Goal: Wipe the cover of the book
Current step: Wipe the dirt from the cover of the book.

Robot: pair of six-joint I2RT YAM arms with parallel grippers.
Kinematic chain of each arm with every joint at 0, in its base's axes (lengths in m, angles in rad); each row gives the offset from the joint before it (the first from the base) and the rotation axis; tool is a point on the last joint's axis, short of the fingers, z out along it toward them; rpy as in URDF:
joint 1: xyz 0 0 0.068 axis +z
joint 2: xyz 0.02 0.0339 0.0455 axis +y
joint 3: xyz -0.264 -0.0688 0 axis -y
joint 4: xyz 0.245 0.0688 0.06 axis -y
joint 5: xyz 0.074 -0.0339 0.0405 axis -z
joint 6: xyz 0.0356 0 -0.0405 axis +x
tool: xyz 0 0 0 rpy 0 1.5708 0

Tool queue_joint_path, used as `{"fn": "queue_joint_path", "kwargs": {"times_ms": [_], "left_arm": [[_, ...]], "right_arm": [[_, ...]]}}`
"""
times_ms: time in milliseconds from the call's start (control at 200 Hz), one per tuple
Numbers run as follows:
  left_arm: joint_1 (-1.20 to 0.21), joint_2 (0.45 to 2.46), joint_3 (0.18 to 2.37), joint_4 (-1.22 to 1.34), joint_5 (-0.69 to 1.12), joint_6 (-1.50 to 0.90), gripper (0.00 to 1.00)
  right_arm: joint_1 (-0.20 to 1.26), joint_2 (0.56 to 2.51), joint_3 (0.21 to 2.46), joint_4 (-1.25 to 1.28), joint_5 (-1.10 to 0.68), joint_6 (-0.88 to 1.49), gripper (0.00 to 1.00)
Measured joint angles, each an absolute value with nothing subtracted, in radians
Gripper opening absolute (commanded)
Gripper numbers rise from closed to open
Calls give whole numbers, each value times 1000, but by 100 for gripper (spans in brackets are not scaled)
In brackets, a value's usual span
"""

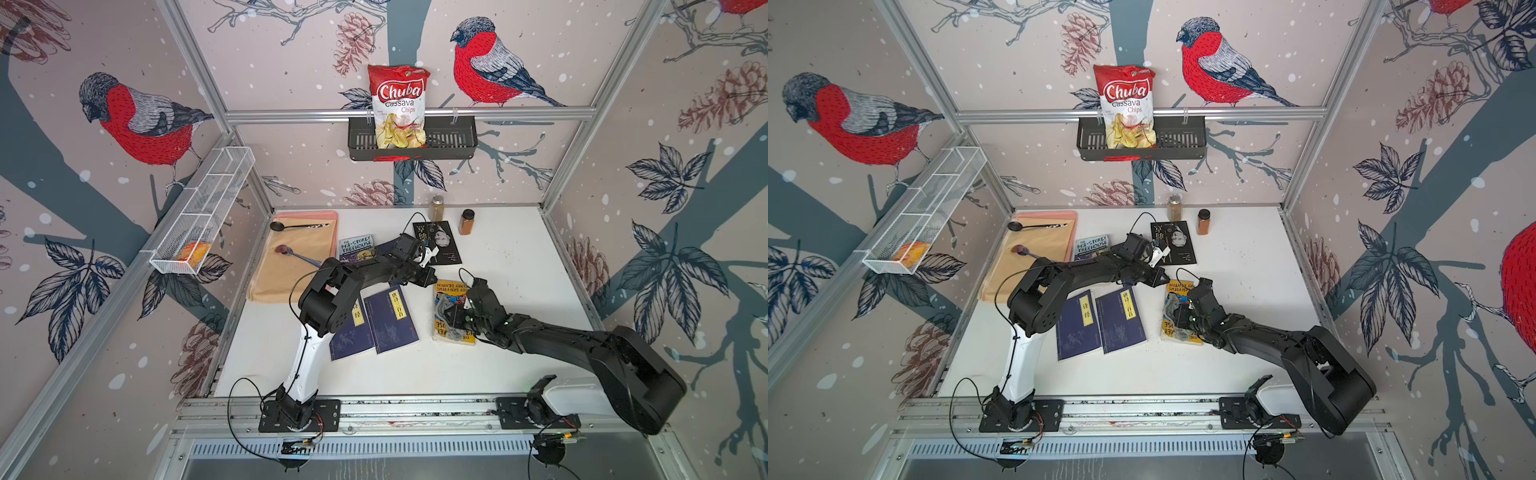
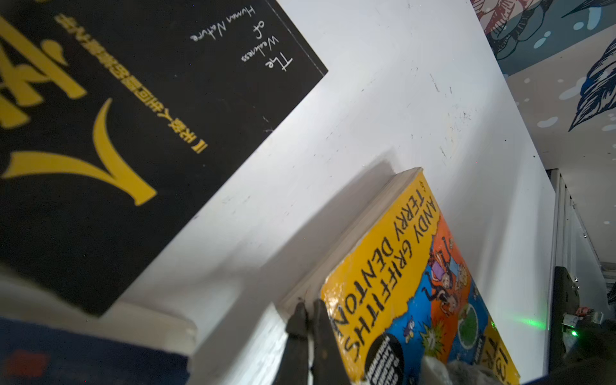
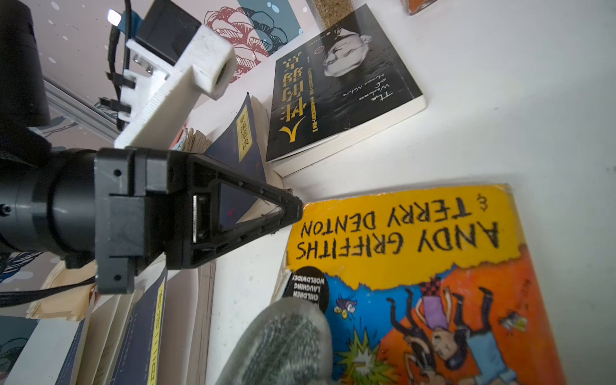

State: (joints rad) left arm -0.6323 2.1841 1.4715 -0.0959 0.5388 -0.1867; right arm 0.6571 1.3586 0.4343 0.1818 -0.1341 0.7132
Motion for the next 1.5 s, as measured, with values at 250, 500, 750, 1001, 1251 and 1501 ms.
{"fn": "queue_joint_path", "kwargs": {"times_ms": [250, 500, 750, 1001, 1251, 1501], "left_arm": [[-633, 2180, 1449, -47, 521, -202, 0], [-659, 2177, 1448, -36, 464, -207, 0], [-700, 2146, 1401, -1, 478, -247, 1], [-702, 2031, 1414, -20, 479, -283, 45], [-644, 1843, 1310, -19, 406, -292, 57], [-595, 1615, 1078, -81, 237, -314, 58]], "right_arm": [[495, 1578, 573, 302, -267, 699, 4], [443, 1754, 792, 274, -244, 628, 4], [436, 1607, 731, 144, -157, 593, 5], [437, 1398, 716, 47, -74, 549, 5], [546, 1304, 719, 19, -45, 511, 5], [678, 1363, 774, 26, -59, 468, 6]]}}
